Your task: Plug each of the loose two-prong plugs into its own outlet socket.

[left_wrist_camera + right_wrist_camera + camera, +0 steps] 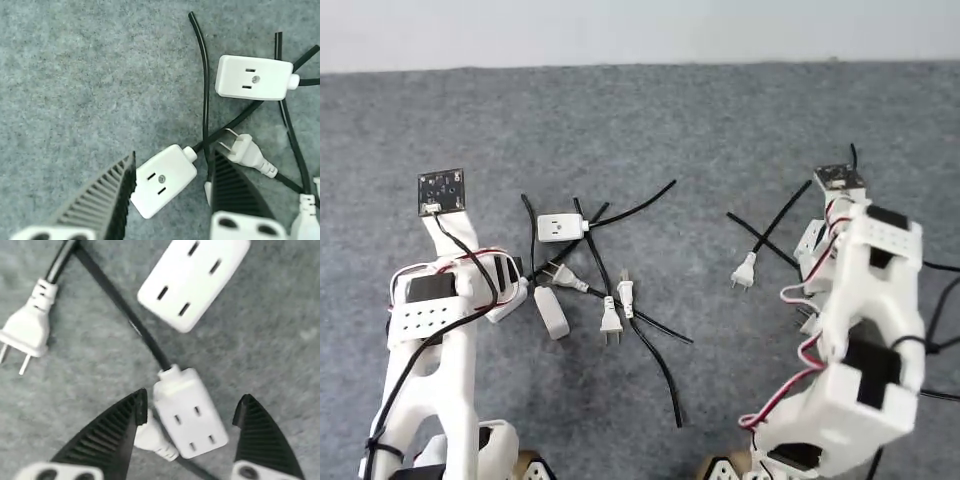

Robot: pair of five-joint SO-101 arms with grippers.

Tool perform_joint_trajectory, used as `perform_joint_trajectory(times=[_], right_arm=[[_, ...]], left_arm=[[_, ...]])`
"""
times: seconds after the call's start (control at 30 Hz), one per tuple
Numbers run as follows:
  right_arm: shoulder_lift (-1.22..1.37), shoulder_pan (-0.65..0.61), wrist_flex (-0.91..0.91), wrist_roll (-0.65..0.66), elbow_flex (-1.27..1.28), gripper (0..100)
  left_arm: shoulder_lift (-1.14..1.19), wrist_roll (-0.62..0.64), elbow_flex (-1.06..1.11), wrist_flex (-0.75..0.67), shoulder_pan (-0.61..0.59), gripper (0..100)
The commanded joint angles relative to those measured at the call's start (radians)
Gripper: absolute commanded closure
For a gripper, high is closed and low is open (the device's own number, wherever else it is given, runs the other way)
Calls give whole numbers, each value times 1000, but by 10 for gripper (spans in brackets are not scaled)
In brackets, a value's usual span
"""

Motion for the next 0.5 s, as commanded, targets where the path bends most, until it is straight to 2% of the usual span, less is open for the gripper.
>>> perform_joint_trajectory(times=[0.0, 0.2, 0.47], right_arm=[[51, 21, 87, 58, -132, 705], [173, 21, 153, 115, -207, 705], [205, 19, 154, 117, -210, 708]], left_arm=[[-5, 14, -10, -20, -3, 771], [-5, 14, -10, -20, -3, 771], [-5, 14, -10, -25, -3, 771]])
